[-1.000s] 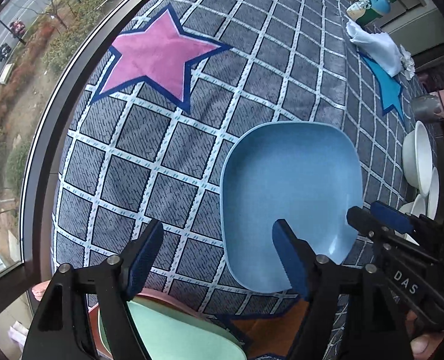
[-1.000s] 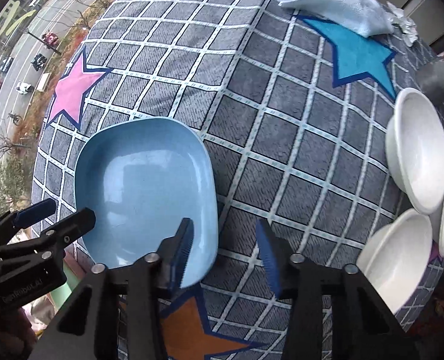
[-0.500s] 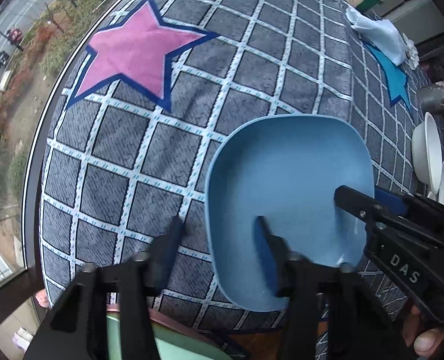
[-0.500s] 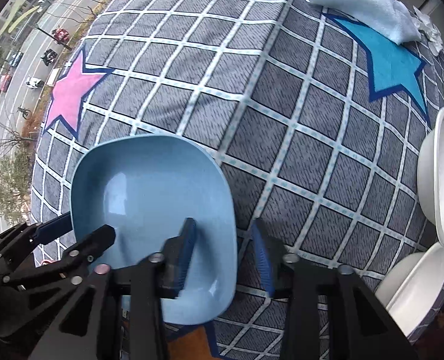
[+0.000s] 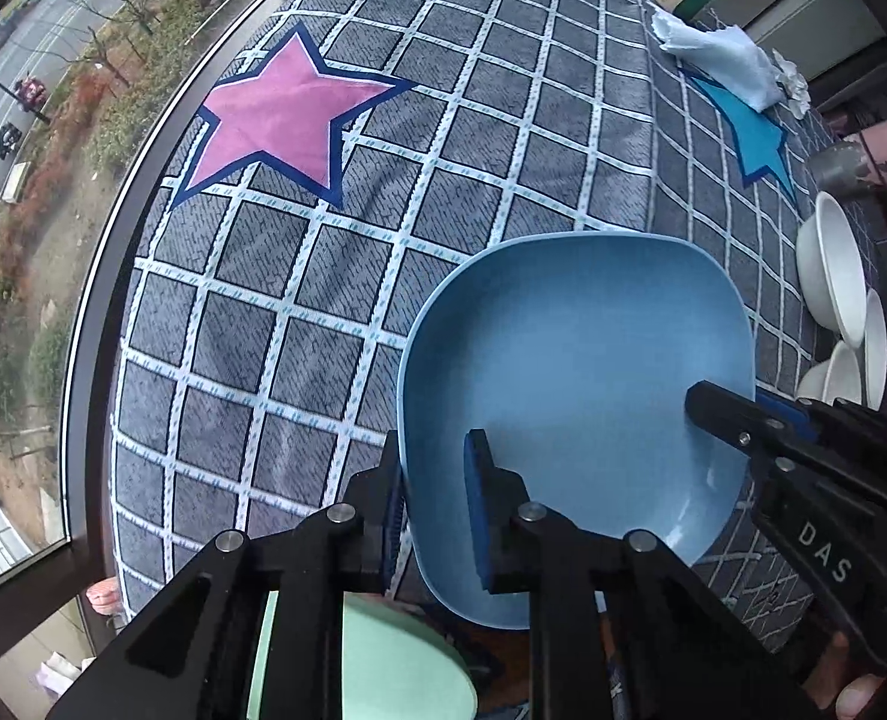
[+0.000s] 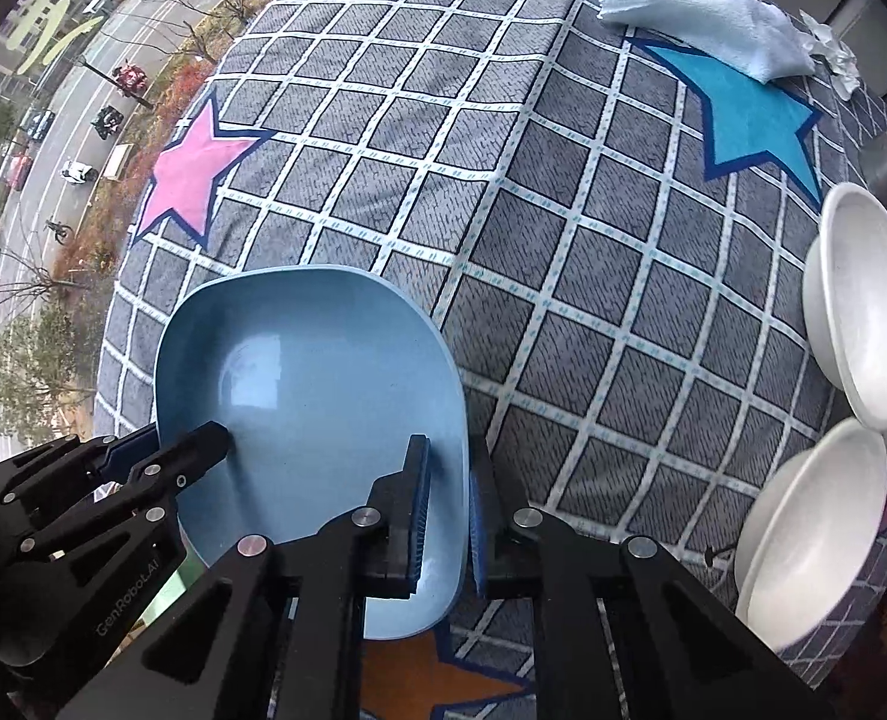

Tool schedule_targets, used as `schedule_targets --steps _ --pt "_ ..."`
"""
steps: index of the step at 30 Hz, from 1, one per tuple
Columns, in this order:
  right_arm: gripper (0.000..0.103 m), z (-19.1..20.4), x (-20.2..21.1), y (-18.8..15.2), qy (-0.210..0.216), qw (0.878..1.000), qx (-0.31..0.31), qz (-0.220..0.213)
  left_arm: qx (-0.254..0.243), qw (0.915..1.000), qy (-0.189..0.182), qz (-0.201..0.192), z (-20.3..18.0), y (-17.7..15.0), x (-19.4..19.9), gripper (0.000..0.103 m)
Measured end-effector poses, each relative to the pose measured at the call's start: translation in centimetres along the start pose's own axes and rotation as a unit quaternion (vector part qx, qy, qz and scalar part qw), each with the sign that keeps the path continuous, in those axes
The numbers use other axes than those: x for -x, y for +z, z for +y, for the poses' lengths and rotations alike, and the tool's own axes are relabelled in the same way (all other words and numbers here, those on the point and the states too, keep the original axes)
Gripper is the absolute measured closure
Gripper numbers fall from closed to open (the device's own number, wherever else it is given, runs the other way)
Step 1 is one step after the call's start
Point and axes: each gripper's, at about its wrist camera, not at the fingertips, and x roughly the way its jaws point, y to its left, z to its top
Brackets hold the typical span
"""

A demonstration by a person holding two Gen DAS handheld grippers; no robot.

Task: Organize plates and bowls
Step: 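Lift the three stacked plates with both grippers toward the window edge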

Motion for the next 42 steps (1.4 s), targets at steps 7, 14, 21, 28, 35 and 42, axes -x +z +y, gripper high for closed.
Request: schedule_targets --steps 7,14,21,28,35,42 --pt "0.090 0.2 2.8 -2.8 0.000 1.000 0.009 -0.010 -0.001 0.9999 0.003 -0.013 -1.3 -3.8 3.1 0.082" --pt "0.090 3.0 5.7 -5.8 0.004 0.999 0.038 -0.012 0.014 0.9997 0.005 -0.017 -0.6 -8.5 5.7 0.082" --pt "0.090 6.7 6.6 -9.3 0.005 0.994 0.105 0.009 0.044 0.9987 0.018 -0.016 2.0 -12.3 6.6 0.082" --pt "0.089 10.8 7.4 -11.9 0.000 0.982 0.189 0.008 0.085 0.9958 0.031 -0.010 4.5 -15.7 6.6 0.082" --pt "0.089 12.2 7.3 -13.2 0.000 0.978 0.206 0.012 0.085 0.9957 0.036 -0.006 5.4 -17.1 6.6 0.082" --pt "0.089 13.3 7.1 -14.6 -0.001 0.980 0.200 0.017 0.076 0.9965 0.036 0.007 6.3 -18.2 6.0 0.082"
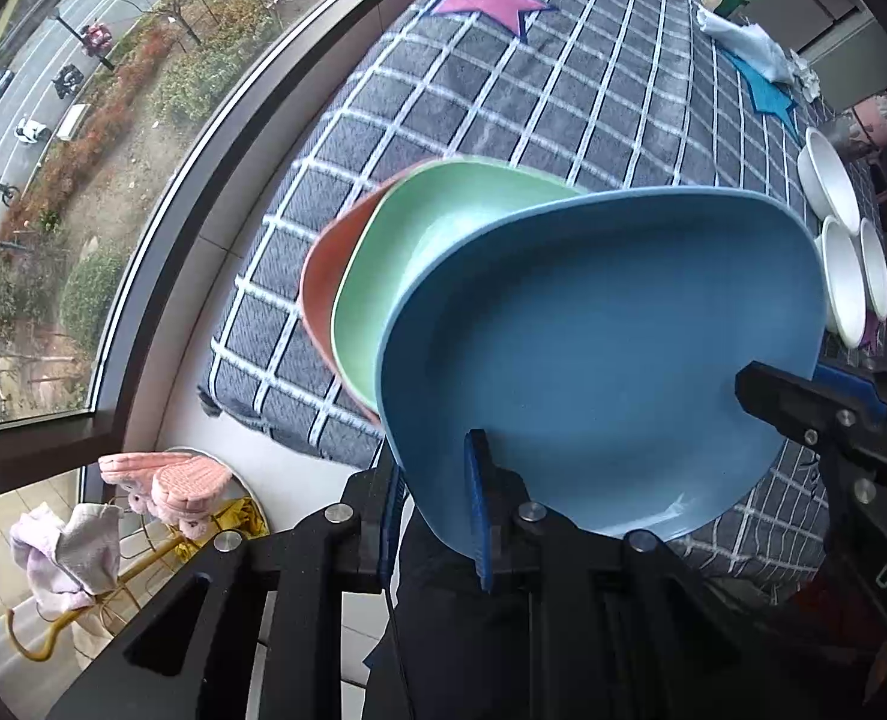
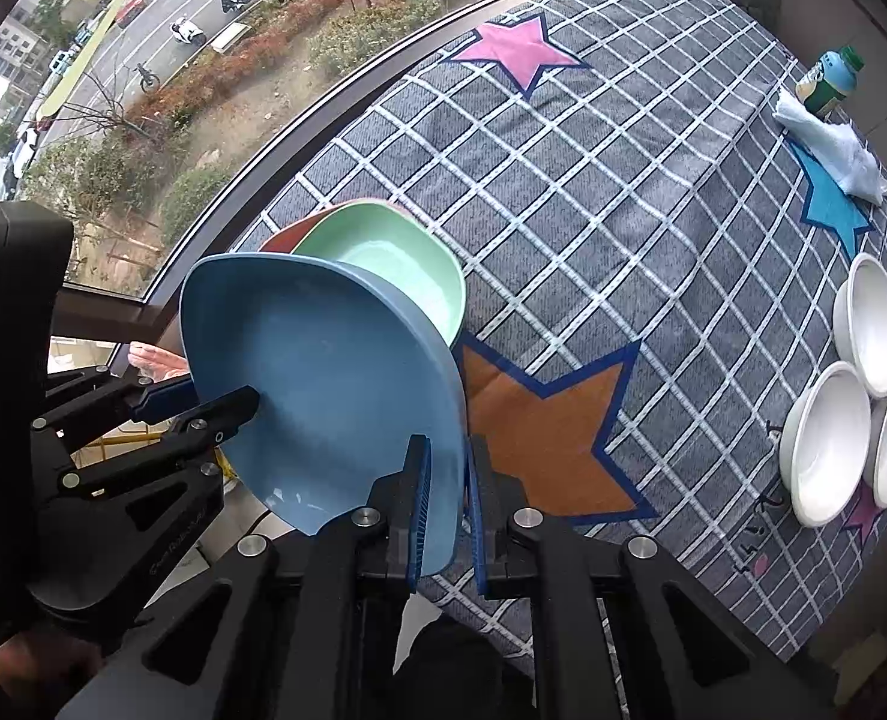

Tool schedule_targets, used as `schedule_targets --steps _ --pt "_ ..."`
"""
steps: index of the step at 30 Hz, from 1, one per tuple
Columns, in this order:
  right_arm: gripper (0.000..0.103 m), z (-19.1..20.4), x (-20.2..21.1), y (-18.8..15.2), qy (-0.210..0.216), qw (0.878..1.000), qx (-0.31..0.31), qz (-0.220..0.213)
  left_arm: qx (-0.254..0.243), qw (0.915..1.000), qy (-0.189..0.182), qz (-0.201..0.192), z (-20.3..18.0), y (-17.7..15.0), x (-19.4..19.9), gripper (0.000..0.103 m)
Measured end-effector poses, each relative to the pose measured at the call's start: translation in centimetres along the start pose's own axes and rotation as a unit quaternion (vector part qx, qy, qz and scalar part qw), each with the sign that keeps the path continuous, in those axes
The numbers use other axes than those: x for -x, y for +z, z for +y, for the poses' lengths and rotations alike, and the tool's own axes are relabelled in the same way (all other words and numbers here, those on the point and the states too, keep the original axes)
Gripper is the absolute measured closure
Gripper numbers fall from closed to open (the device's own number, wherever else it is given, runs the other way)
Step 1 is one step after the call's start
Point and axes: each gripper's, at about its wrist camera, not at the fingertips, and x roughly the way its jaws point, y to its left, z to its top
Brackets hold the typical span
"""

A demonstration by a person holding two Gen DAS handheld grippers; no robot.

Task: Organize plates and bowls
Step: 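Lift the three stacked plates with both grippers toward the window edge, then set the plate stack down and open both grippers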

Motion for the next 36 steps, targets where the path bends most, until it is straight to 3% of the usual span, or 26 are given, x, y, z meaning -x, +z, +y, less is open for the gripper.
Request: schedule_targets --steps 6,16,28,30,31,32,36 --pt "0.089 1.2 -1.5 -0.7 0.004 1.000 -0.015 0.019 -0.010 0.9999 0.003 0.013 1.0 -0.2 -1.3 0.082" --pt "0.089 1.2 -1.5 1.3 0.014 0.998 -0.067 0.010 -0.045 0.9986 0.012 -0.024 2.1 4.8 0.2 0.082" --pt "0.087 0.7 -2.3 2.8 0.012 0.996 -0.090 0.005 -0.052 0.9984 0.012 -0.018 2.9 6.7 -1.4 0.081" --pt "0.069 -0.2 -2.2 2.7 0.007 0.994 -0.107 0.004 -0.057 0.9981 0.012 -0.020 2.6 6.7 -1.3 0.081" --pt "0.048 -0.7 -2.0 2.6 0.004 0.993 -0.116 0.000 -0.057 0.9981 0.008 -0.022 2.5 6.8 -1.2 0.081" --pt "0.041 -1.2 -1.7 2.4 0.001 0.992 -0.123 -0.007 -0.057 0.9981 0.003 -0.025 2.3 6.8 -0.9 0.081" --pt "0.041 -2.9 -0.5 1.8 -0.001 0.989 -0.144 -0.022 -0.070 0.9970 -0.010 -0.031 0.8 6.6 -0.1 0.081"
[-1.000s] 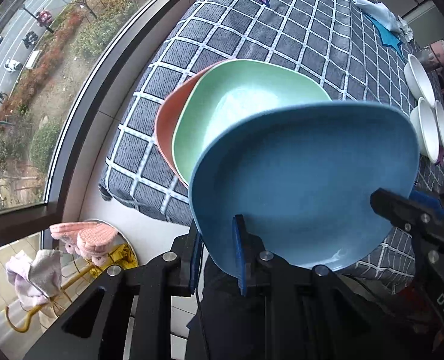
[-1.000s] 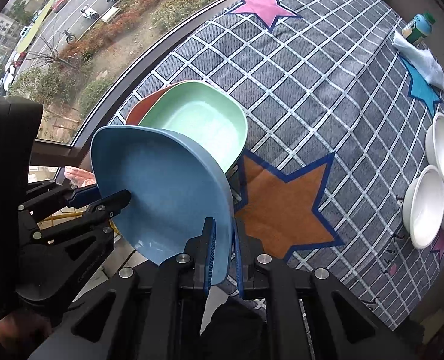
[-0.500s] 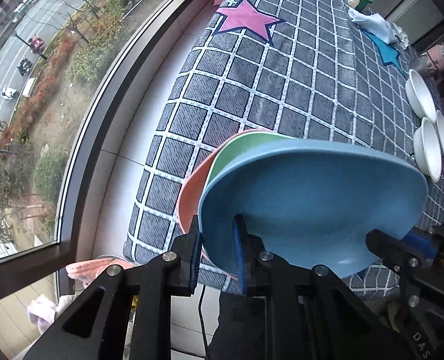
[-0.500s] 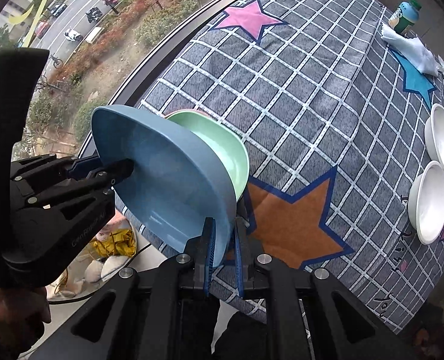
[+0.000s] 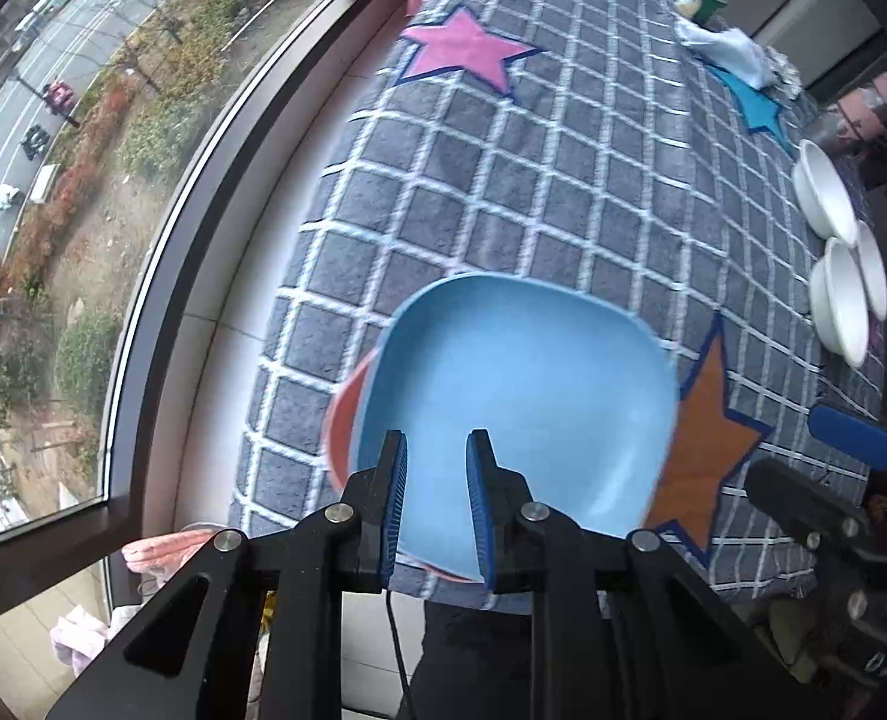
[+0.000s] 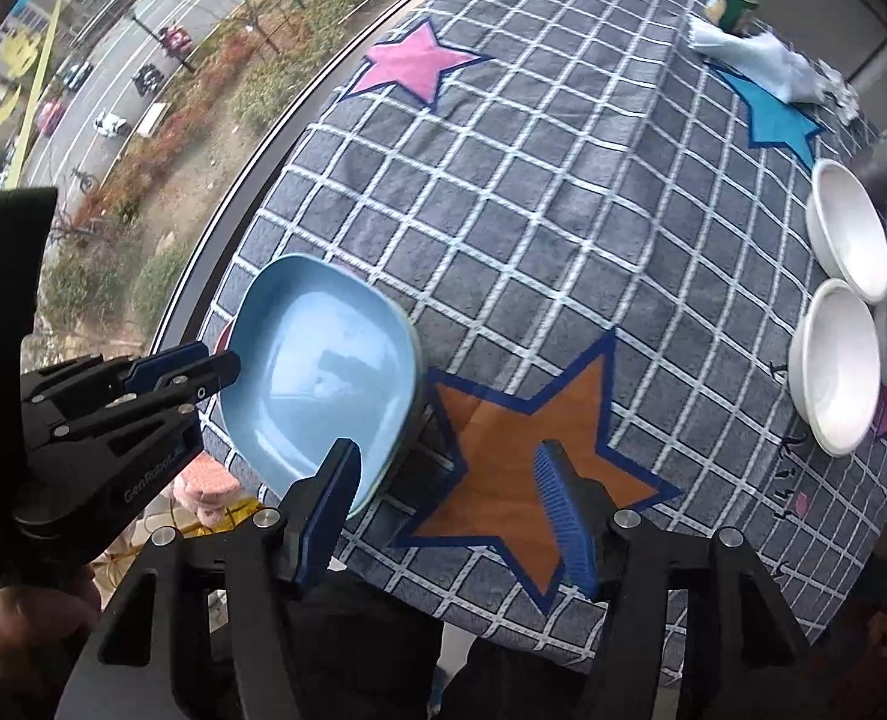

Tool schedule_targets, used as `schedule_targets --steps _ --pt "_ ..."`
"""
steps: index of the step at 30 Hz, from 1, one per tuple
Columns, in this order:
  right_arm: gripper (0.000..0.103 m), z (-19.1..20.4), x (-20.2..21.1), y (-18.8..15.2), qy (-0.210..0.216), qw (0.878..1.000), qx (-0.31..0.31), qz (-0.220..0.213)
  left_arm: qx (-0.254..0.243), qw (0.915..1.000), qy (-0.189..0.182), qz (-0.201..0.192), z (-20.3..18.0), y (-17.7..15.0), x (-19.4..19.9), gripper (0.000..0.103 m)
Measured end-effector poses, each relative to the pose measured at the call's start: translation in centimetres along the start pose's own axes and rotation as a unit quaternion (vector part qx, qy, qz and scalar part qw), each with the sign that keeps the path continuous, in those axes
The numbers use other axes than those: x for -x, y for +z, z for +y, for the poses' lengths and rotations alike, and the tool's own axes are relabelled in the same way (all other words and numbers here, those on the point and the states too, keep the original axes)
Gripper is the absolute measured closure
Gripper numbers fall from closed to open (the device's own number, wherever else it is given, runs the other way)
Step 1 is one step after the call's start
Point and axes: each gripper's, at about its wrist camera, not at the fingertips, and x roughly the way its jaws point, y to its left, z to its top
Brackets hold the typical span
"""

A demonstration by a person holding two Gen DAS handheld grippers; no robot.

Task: Organize plates and bowls
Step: 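Set the plate stack down and open both grippers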

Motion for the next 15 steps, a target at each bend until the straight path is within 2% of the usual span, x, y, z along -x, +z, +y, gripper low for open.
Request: schedule_targets --steps 3,4,5,6,7,8,15 --pt "0.041 -2.0 0.6 -0.2 -0.001 1.000 -0.027 -0.004 -0.029 0.9995 0.005 -0.007 -2.5 0.3 0.6 0.079" --pt "0.041 -2.9 0.8 -0.4 -0.002 0.999 -0.040 -0.005 -0.040 0.9991 0.004 -0.010 -3.4 0.4 0.9 0.072" --pt "0.041 -3.5 0.9 -0.6 -0.003 0.999 -0.048 -0.006 -0.050 0.9987 0.004 -0.012 -4.4 0.5 1.0 0.054" --pt "0.041 -4.5 1.2 -0.8 -0.003 0.998 -0.060 -0.007 -0.058 0.9982 0.004 -0.015 -5.4 0.5 1.2 0.046" --pt "0.041 -5.6 1.4 -1.2 -0.004 0.997 -0.073 -0.006 -0.064 0.9977 0.004 -0.019 -6.1 0.8 1.3 0.029" --pt "0.041 -6.2 1.5 -1.4 -0.004 0.997 -0.081 -0.006 -0.073 0.9971 0.002 -0.024 -7.0 0.8 1.5 0.024" --pt "0.041 -13.0 2.8 -4.0 -0.003 0.986 -0.169 -0.003 -0.128 0.9914 0.002 -0.026 -12.6 1.0 1.8 0.024"
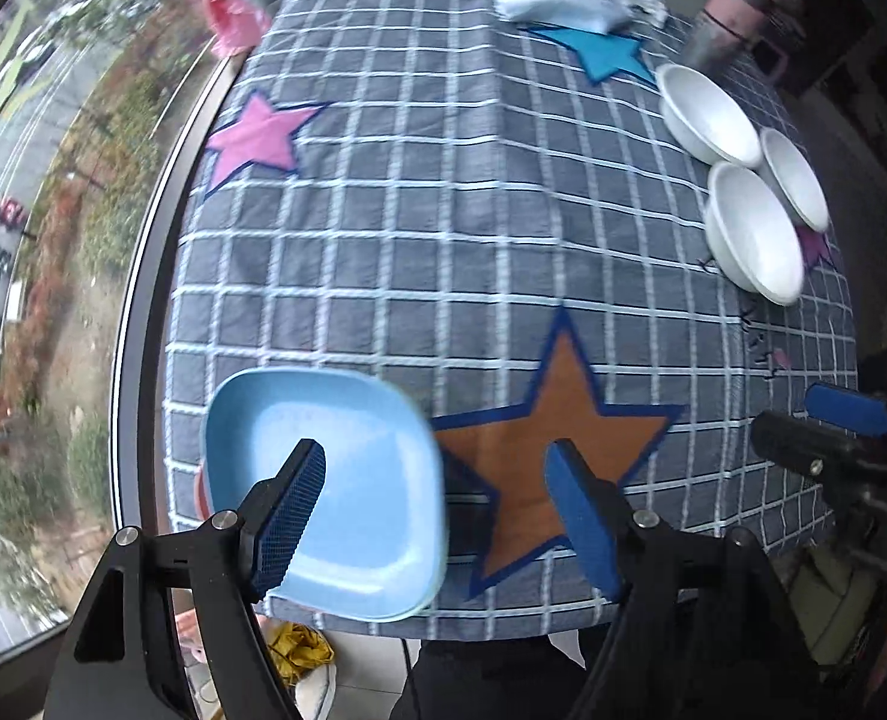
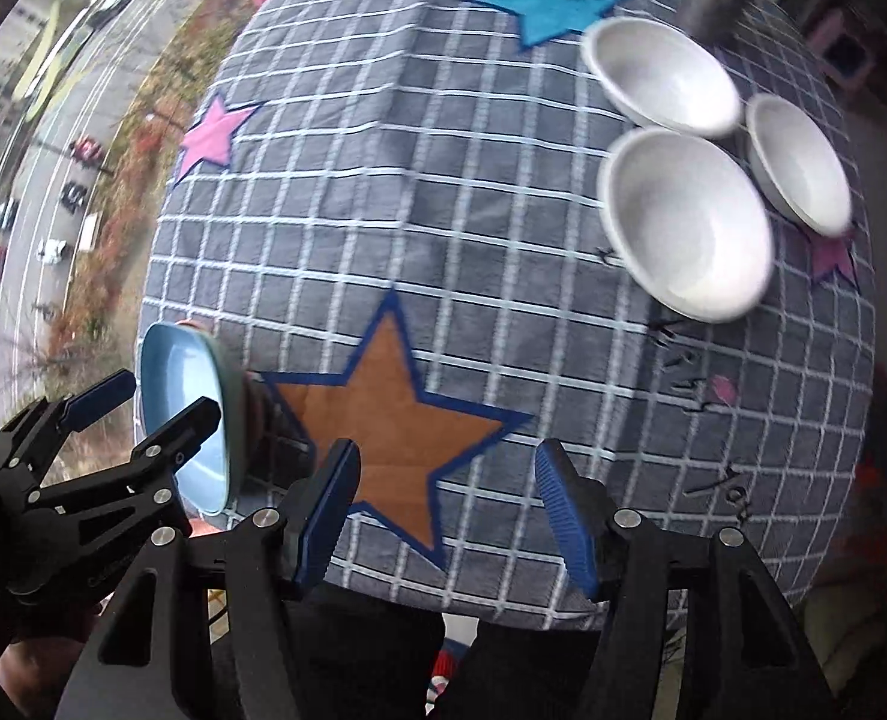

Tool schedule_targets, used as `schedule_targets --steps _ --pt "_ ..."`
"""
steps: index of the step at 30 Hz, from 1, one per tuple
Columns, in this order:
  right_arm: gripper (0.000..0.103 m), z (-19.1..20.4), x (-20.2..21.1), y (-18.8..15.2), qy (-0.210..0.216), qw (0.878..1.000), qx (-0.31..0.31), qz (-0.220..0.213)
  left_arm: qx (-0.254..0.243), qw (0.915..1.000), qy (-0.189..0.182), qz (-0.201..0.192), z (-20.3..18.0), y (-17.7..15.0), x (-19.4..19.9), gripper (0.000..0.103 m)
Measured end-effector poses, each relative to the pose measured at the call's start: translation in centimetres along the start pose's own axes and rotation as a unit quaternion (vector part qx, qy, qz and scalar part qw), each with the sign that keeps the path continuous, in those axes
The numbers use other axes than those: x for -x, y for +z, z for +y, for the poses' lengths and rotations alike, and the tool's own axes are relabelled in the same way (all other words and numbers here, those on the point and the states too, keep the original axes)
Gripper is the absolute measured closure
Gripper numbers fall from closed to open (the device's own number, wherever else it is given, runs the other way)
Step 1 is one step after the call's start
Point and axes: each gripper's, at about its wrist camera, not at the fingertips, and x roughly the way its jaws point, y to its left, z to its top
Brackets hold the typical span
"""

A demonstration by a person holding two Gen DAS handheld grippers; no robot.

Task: Organize plates and bowls
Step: 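Set the plate stack down and open both grippers, then move both grippers over the table toward the white bowls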

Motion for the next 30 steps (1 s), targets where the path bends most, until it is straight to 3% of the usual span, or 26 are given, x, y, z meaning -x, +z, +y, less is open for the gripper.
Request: schedule_targets --steps 11,21,27,28,30 --pt "0.041 -9.5 2.6 -0.4 0.010 0.997 -0.073 -0.023 -0.033 0.9994 -0.012 0.007 -7.2 2.0 0.2 0.023" --pt "0.041 -22.4 3.4 -1.3 0.036 0.984 -0.171 -0.034 -0.023 0.9989 -0.016 0.039 -13.5 2.3 -0.7 0.023" --pt "0.041 -24.9 3.1 -1.1 0.046 0.986 -0.160 -0.023 -0.003 0.9983 -0.019 0.055 -16.5 2.0 -0.9 0.021" --pt "0.040 -24.9 3.0 -0.9 0.047 0.986 -0.157 -0.022 -0.002 0.9981 -0.018 0.058 -16.8 1.9 -0.9 0.021" --pt "0.024 -25.1 2.9 -0.6 0.051 0.988 -0.147 -0.022 -0.005 0.9980 -0.013 0.061 -17.6 1.9 -0.8 0.021"
